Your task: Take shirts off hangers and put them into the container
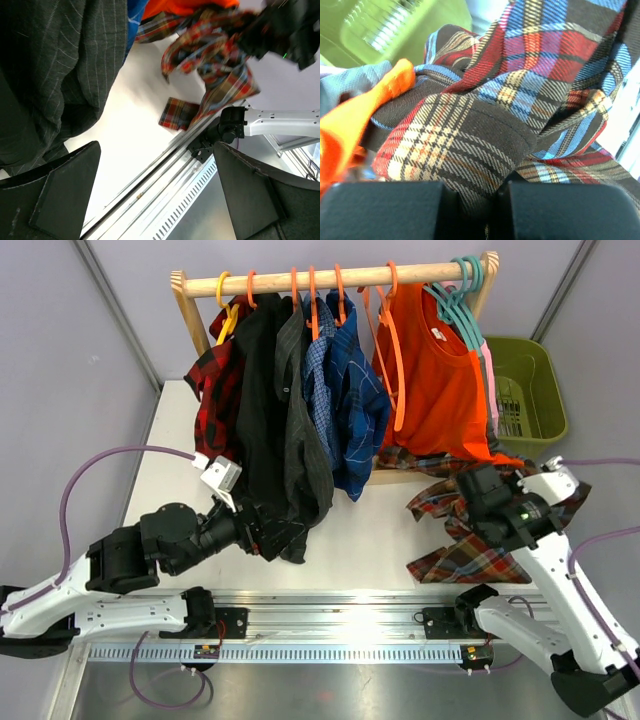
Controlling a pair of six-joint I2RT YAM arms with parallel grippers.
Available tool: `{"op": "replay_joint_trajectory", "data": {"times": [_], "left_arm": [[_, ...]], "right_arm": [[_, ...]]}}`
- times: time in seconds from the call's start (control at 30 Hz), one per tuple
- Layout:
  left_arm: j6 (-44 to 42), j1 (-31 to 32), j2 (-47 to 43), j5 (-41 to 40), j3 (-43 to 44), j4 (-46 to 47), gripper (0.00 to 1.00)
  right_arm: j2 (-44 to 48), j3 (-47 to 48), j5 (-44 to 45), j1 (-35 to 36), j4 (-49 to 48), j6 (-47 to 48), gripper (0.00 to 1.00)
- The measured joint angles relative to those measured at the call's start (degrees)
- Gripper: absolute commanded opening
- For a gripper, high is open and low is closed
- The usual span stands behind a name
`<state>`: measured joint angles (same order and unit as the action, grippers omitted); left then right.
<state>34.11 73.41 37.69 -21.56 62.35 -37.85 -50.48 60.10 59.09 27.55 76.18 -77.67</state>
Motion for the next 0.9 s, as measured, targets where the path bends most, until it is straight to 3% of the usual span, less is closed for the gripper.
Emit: {"op": "replay_joint_trajectory", "data": {"times": [0.1, 0.2, 0.27, 0.37, 0.57, 0.8, 0.9], "left_arm": [[-0.02, 0.0, 0.72, 0.63, 0.2, 0.02, 0.99], [0.0, 0.0, 0.74, 1.14, 0.2, 0.02, 0.99], [0.0, 0.0, 0.48, 1.4, 0.2, 0.02, 0.99], [-0.02, 0.0, 0.22, 1.44, 0.66, -0.11, 0.99], [-0.2, 0.0, 0.63, 1.46, 2.54, -0.39, 0.99], [-1.16, 0.0, 2.91, 1.6, 4.52, -0.72, 0.99], [-1.31, 0.02, 3.17, 1.57, 4.55, -0.79, 0.99]], "right_arm": [[-0.85, 5.01, -1.99, -7.91, -7.93, 14.27, 0.0], [-5.57, 9.22, -10.99, -23.82, -16.92, 25.97, 0.0], [-11.45, 12.48, -17.86, -35.04, -21.46, 31.82, 0.0], [-21.55, 18.49, -25.68, -42.95, -25.66, 38.18, 0.0], [-36.24, 39.58, -36.54, -44.37, -26.01, 45.35, 0.0], [-52.48, 77.68, -46.88, -44.33, -25.29, 52.76, 0.0], [-56.37, 87.82, -49.48, -44.33, -27.54, 55.58, 0.0]]}}
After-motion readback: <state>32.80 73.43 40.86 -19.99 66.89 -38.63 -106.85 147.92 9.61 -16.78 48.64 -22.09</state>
